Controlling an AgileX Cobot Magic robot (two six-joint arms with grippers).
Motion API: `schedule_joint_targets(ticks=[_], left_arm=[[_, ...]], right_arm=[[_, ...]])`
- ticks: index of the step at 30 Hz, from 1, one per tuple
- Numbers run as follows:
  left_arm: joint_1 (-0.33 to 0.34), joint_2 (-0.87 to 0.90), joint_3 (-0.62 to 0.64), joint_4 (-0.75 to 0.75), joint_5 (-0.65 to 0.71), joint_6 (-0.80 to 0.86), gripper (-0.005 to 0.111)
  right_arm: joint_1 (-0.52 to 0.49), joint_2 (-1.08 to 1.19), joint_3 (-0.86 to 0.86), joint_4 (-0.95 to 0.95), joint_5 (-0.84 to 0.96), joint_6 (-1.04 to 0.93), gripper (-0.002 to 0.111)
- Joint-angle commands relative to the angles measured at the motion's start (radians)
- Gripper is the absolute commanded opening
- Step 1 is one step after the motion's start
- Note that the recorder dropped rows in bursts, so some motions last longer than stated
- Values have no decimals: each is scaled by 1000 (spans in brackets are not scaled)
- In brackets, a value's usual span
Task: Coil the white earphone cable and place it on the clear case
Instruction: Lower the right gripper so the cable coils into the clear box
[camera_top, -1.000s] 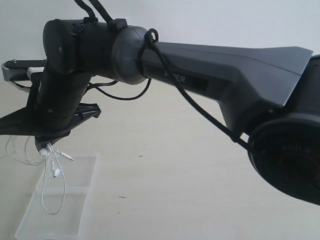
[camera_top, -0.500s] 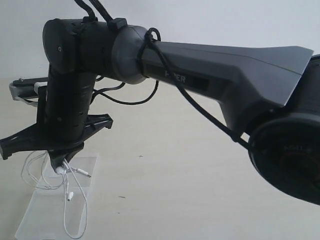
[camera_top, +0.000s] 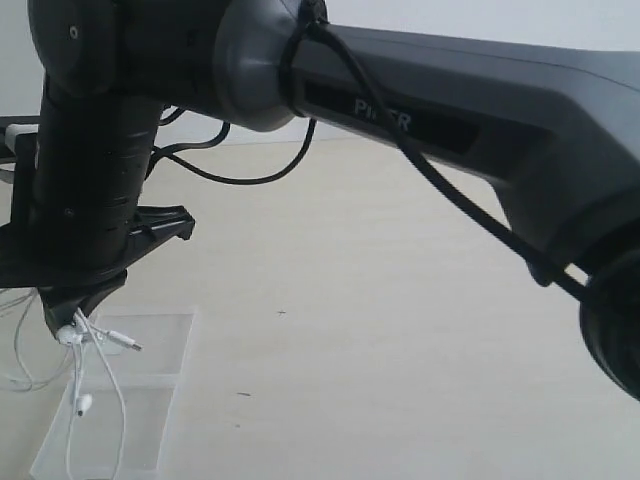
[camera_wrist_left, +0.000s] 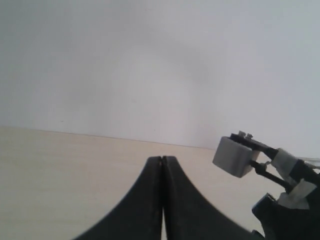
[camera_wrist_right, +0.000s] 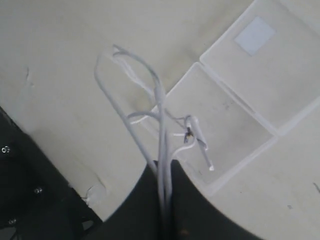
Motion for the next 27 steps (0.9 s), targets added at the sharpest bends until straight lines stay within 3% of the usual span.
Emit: schedule_joint_targets(ticks=[1,10,20,27], left_arm=[[-6,-9,4,-1,14,0,0],[-6,-9,62,-1,73,-4,0],[-6,-9,81,-1,62,-16,0],[-6,-9,82,-1,39,-39,0]], right_arm=[[5,-17,-4,38,3,14,0],[11,-70,144,-117,3,65,0],[9,10,193,-58,3,82,0],[-59,98,177,50,3,82,0]])
